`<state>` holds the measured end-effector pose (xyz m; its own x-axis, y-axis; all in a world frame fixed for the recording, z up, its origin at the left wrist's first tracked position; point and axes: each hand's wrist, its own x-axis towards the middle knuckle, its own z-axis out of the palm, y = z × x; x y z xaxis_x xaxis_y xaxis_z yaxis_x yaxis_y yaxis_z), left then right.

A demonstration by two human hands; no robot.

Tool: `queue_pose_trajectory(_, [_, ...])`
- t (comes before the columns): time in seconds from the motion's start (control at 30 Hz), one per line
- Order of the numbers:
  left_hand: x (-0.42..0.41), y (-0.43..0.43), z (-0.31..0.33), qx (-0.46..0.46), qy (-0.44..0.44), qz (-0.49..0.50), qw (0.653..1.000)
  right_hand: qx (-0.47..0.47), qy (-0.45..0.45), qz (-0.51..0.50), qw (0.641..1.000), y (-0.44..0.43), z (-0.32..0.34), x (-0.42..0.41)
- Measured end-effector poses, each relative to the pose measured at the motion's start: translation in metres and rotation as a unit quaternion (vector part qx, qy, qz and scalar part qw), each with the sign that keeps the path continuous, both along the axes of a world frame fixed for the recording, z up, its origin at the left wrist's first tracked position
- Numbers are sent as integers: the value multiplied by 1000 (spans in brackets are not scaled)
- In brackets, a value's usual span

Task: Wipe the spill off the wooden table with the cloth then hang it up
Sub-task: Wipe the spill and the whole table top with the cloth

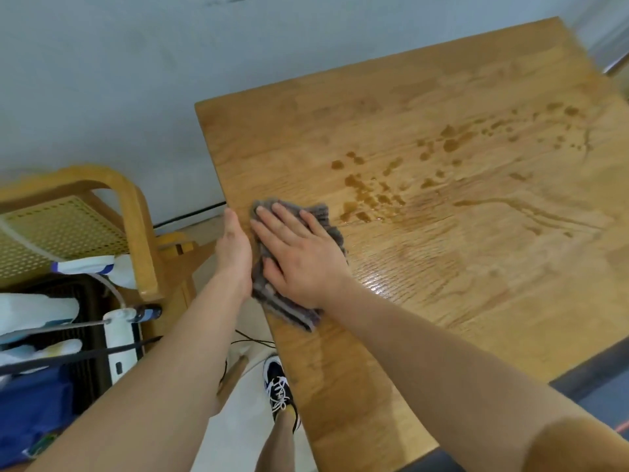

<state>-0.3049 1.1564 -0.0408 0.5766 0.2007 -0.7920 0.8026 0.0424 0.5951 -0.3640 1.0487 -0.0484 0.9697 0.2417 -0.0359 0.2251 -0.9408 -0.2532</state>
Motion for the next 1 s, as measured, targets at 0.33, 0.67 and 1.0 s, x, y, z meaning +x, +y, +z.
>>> queue_pose_trajectory(0.33, [23,-13,2,98,-130,-22,986,-21,18,-2,1000,-17,9,-74])
queue_pose_trajectory(0.67, [21,-18,3,272,-161,-102,943,-40,19,-24,999,-67,8,24])
queue_pose_trajectory(1.0, [21,-20,4,305,-165,-112,931,-41,13,-91,995,-41,10,54])
